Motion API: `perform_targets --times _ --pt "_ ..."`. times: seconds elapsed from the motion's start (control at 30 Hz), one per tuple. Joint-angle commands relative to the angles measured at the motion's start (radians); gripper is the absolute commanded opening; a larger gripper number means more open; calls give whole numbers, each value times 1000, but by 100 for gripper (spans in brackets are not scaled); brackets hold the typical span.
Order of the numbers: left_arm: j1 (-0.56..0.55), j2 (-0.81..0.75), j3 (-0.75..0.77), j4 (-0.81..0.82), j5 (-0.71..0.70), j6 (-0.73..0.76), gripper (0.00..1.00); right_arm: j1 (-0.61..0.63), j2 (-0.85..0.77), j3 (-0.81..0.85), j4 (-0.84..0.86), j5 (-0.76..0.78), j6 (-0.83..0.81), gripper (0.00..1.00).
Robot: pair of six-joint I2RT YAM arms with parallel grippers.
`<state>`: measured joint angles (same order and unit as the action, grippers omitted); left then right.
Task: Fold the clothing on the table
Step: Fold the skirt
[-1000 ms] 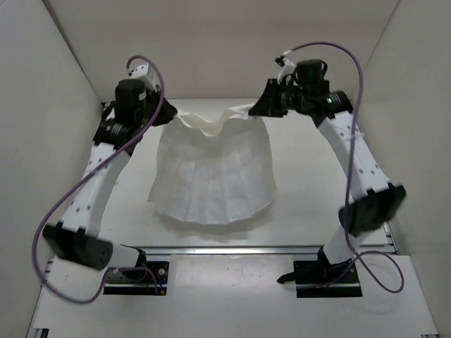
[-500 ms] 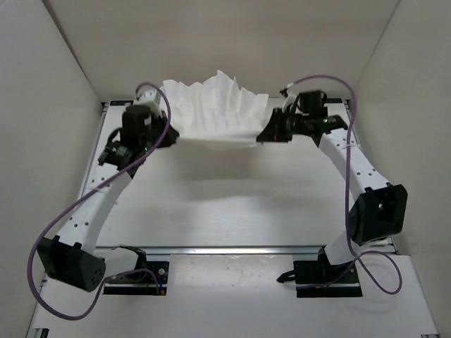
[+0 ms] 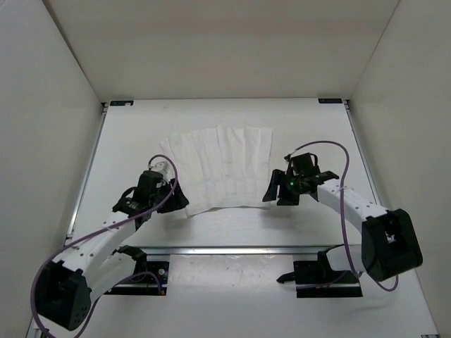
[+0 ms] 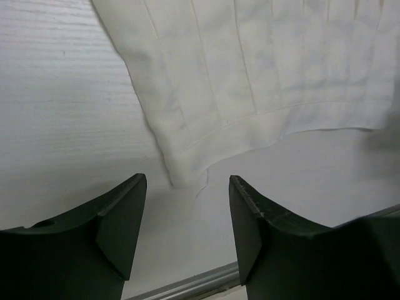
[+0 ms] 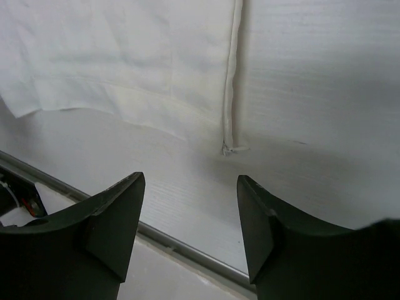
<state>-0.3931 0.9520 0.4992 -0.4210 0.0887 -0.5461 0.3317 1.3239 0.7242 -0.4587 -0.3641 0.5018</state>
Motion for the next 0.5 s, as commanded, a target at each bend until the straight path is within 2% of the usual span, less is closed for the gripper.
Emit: perform_targets --times 0.0,0.1,0.23,0.3,0.33,0.47 --pt "13 -82 -74 51 -13 -60 66 -5 -42 -71 121 63 35 58" --pt "-6 -70 -140 119 -1 -101 65 -31 -20 -108 187 30 29 58" --pt "-72 19 -171 209 -46 -159 65 -8 27 -115 228 54 20 55" --pt "-81 45 -189 257 -55 -181 55 0 57 -117 253 51 32 50" --pt "-81 68 -185 261 -58 -192 54 -3 69 -114 255 48 35 50" --pt "-99 114 -197 318 -78 -216 57 23 115 -108 301 56 37 50"
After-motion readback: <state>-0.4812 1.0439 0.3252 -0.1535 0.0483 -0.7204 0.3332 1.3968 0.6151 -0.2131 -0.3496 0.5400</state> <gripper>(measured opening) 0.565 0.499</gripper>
